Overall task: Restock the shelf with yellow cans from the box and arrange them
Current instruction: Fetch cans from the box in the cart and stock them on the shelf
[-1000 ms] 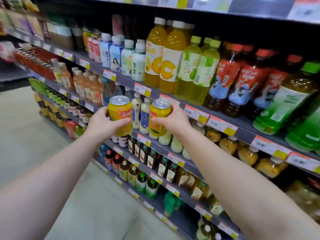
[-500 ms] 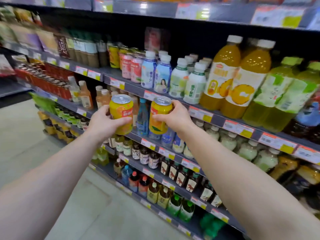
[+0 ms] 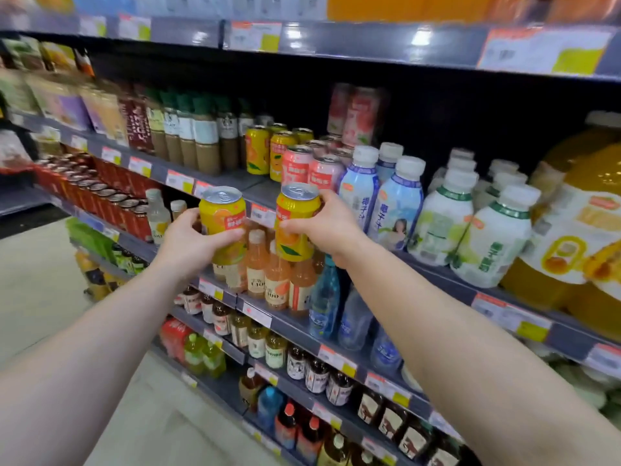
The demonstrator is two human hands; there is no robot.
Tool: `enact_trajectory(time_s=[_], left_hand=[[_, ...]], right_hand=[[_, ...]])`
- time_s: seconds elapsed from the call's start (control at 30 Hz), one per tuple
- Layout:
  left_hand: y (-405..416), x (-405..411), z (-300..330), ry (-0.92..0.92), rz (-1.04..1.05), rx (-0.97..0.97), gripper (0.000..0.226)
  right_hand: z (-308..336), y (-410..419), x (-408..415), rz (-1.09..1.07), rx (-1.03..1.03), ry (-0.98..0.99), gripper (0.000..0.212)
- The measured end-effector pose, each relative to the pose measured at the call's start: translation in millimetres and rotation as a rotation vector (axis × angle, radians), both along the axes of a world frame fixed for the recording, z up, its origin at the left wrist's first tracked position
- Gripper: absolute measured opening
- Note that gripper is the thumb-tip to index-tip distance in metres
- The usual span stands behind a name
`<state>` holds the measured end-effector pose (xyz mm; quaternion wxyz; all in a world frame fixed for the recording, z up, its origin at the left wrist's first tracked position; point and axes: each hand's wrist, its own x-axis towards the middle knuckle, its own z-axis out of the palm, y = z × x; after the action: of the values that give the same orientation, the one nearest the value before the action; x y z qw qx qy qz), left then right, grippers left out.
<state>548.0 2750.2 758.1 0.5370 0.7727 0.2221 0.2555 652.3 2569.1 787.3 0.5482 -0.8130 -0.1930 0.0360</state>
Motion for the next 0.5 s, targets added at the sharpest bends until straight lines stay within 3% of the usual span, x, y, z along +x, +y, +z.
enact_trajectory(time_s=[0.2, 0.37, 0.5], left_hand=[[51.5, 44.4, 11.6, -0.034, -0.003, -0.042, 0.051], [93.1, 77.3, 16.9, -0.054, -0.035, -0.034, 0.040], [128.8, 105.4, 18.4, -0.062, -0.073, -0.040, 0.056]], right_hand=[[14.3, 53.2, 37.8, -0.002, 0.020, -0.014, 0.071], [20.1, 101.0, 60.8, -0.030, 0.018, -0.053, 0.080], [31.5, 137.1, 77.9, -0.128, 0.023, -0.087, 0.087]])
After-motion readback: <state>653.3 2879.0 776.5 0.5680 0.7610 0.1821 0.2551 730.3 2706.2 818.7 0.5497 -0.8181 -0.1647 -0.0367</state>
